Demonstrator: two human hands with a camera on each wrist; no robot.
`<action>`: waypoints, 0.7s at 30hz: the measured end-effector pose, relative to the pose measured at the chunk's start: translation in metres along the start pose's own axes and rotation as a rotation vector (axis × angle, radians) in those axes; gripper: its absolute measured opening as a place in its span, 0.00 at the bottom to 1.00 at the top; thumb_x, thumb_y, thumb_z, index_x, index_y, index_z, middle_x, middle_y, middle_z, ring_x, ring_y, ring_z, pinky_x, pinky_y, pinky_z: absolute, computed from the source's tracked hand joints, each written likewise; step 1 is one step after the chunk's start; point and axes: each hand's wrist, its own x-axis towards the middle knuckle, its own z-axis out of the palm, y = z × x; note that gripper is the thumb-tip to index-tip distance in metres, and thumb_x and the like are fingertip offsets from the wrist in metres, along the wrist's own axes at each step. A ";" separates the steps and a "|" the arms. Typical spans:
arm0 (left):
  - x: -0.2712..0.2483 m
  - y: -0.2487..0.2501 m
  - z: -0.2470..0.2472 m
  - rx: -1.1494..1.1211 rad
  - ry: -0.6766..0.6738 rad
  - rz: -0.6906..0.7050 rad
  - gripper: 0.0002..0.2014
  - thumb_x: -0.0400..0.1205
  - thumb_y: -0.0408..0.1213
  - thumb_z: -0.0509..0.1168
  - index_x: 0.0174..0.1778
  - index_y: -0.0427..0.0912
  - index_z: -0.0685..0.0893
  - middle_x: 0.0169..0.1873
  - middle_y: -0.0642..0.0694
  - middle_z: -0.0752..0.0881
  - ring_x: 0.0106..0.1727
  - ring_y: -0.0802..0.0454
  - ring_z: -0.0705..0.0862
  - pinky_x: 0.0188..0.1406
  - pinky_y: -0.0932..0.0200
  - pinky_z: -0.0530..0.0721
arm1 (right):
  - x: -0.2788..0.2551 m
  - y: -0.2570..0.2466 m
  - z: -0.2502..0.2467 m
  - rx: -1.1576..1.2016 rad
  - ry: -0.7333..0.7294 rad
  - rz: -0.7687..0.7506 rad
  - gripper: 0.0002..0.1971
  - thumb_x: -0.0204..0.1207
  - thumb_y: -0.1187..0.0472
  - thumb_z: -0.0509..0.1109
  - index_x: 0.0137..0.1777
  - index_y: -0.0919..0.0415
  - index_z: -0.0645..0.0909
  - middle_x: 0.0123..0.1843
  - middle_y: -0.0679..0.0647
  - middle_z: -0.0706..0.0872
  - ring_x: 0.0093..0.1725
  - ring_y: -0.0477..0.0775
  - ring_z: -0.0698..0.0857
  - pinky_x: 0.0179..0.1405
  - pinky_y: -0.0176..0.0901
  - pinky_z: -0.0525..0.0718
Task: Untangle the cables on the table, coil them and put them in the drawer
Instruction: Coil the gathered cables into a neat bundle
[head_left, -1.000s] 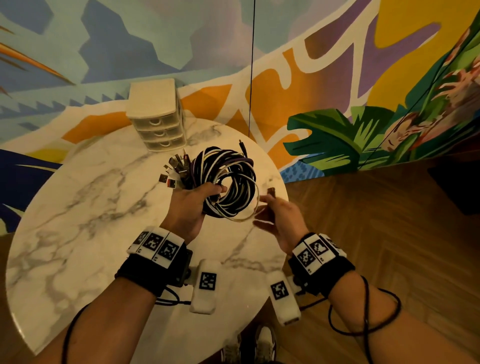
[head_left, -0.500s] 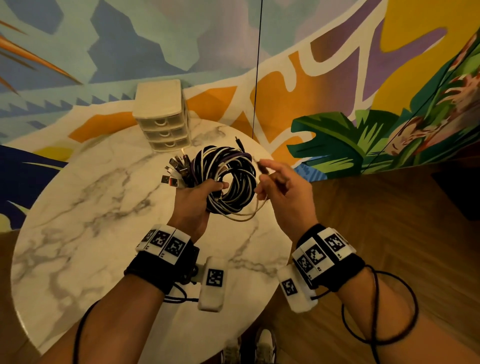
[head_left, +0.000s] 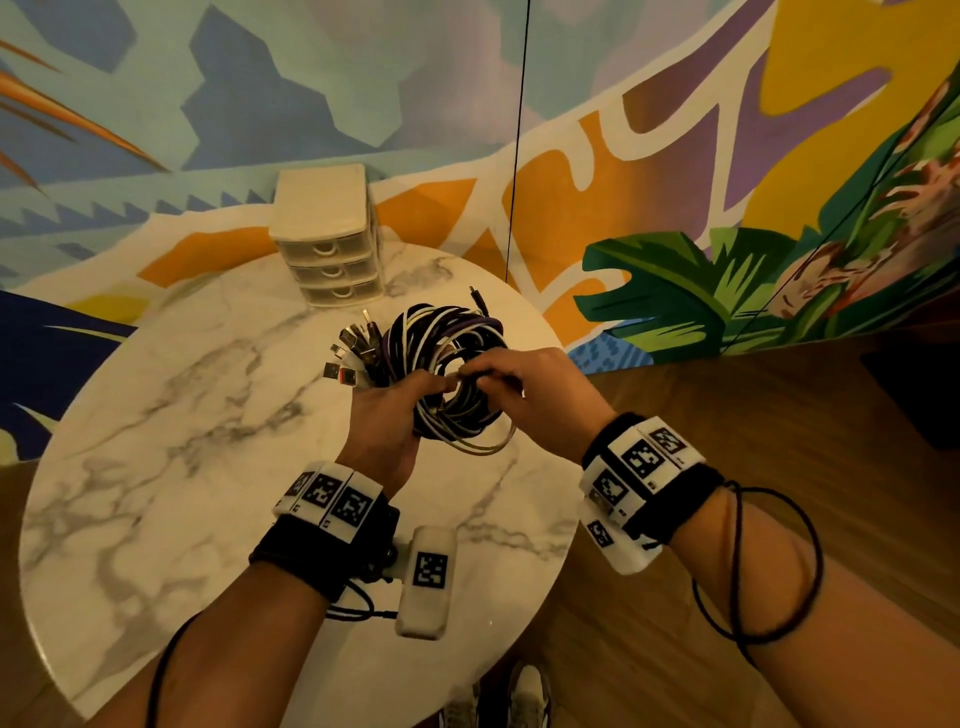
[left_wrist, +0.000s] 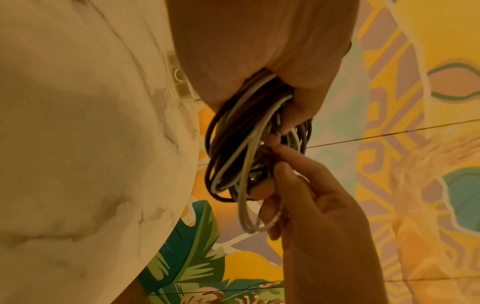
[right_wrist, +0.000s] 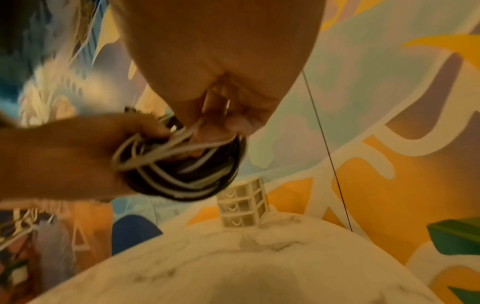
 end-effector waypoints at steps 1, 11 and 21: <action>-0.001 0.000 0.002 0.011 -0.011 0.010 0.20 0.72 0.15 0.63 0.57 0.37 0.83 0.51 0.38 0.88 0.50 0.44 0.88 0.42 0.52 0.87 | 0.001 -0.002 0.002 -0.074 0.020 -0.012 0.12 0.82 0.61 0.62 0.62 0.51 0.82 0.45 0.50 0.89 0.43 0.52 0.85 0.42 0.43 0.80; -0.008 0.000 0.009 0.013 -0.061 -0.012 0.18 0.73 0.15 0.62 0.53 0.37 0.83 0.43 0.41 0.87 0.42 0.48 0.86 0.41 0.51 0.85 | 0.016 0.008 0.004 -0.149 0.398 0.126 0.27 0.63 0.42 0.78 0.55 0.54 0.71 0.54 0.47 0.72 0.52 0.47 0.72 0.45 0.39 0.78; -0.006 0.001 0.014 0.002 -0.013 -0.014 0.17 0.73 0.16 0.63 0.54 0.36 0.84 0.44 0.41 0.89 0.44 0.47 0.89 0.39 0.55 0.87 | 0.007 0.028 0.008 0.596 0.155 0.454 0.36 0.65 0.45 0.79 0.71 0.45 0.66 0.56 0.47 0.82 0.52 0.50 0.87 0.51 0.52 0.87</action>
